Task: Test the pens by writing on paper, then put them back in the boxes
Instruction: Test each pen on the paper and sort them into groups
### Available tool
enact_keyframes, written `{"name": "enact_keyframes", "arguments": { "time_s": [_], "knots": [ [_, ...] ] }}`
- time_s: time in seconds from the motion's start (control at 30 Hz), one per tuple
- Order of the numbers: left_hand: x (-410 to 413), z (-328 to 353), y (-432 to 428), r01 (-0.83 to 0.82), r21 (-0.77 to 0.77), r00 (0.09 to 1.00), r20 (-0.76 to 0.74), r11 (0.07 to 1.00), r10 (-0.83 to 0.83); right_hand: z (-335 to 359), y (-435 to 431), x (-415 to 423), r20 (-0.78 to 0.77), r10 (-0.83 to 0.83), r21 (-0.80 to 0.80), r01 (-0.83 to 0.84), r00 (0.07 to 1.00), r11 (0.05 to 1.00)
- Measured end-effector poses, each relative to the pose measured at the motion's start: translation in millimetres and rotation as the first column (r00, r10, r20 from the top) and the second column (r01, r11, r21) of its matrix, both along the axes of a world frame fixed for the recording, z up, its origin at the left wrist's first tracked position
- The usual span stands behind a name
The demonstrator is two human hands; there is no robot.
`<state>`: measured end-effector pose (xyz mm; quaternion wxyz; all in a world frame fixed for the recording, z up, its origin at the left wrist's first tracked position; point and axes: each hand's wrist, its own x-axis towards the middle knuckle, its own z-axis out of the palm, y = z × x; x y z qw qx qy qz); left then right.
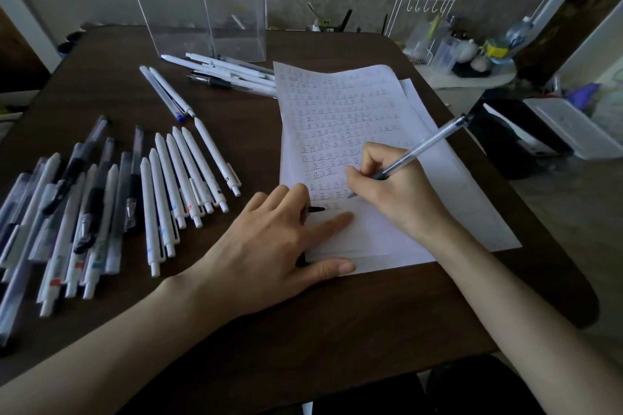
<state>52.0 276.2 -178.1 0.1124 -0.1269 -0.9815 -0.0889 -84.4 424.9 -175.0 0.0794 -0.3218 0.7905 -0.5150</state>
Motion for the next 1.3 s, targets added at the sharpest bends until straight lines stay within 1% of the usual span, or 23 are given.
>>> {"name": "enact_keyframes", "arguments": {
  "time_s": [0.07,0.2,0.33,0.57,0.77,0.97,1.13,1.3],
  "knots": [
    [0.2,0.4,0.3,-0.006,-0.003,1.0,0.007,1.0,0.006,-0.5,-0.2,1.2,0.005,0.046,-0.003,-0.046,0.999,0.999],
    [0.8,0.7,0.7,-0.023,-0.005,1.0,0.014,1.0,0.024,-0.8,-1.5,3.9,0.009,0.085,0.005,-0.085,0.996,0.996],
    [0.2,-0.2,0.7,-0.032,0.007,0.999,0.018,0.999,0.032,-1.2,-1.6,3.4,-0.007,0.058,0.006,-0.058,0.998,0.998],
    [0.3,-0.5,0.7,-0.04,-0.001,0.999,0.027,0.999,0.04,1.0,-0.8,5.1,-0.001,0.057,0.028,-0.057,0.998,0.998],
    [0.6,0.1,1.1,-0.048,0.003,0.998,0.029,0.999,0.048,-0.6,-1.3,4.2,0.006,0.044,0.005,-0.044,0.999,0.999],
    [0.1,-1.0,1.0,-0.035,-0.004,0.999,0.002,0.999,0.035,0.9,-0.5,5.4,0.007,0.078,0.012,-0.078,0.997,0.997],
    [0.0,-1.3,0.6,-0.018,-0.001,1.0,-0.002,1.0,0.018,1.5,0.2,6.2,0.05,0.097,0.012,-0.098,0.994,0.995],
    [-0.1,-0.1,0.9,-0.01,0.022,1.0,-0.007,1.0,0.01,1.1,0.1,6.0,0.004,0.052,0.024,-0.052,0.999,0.998]
  ]
}}
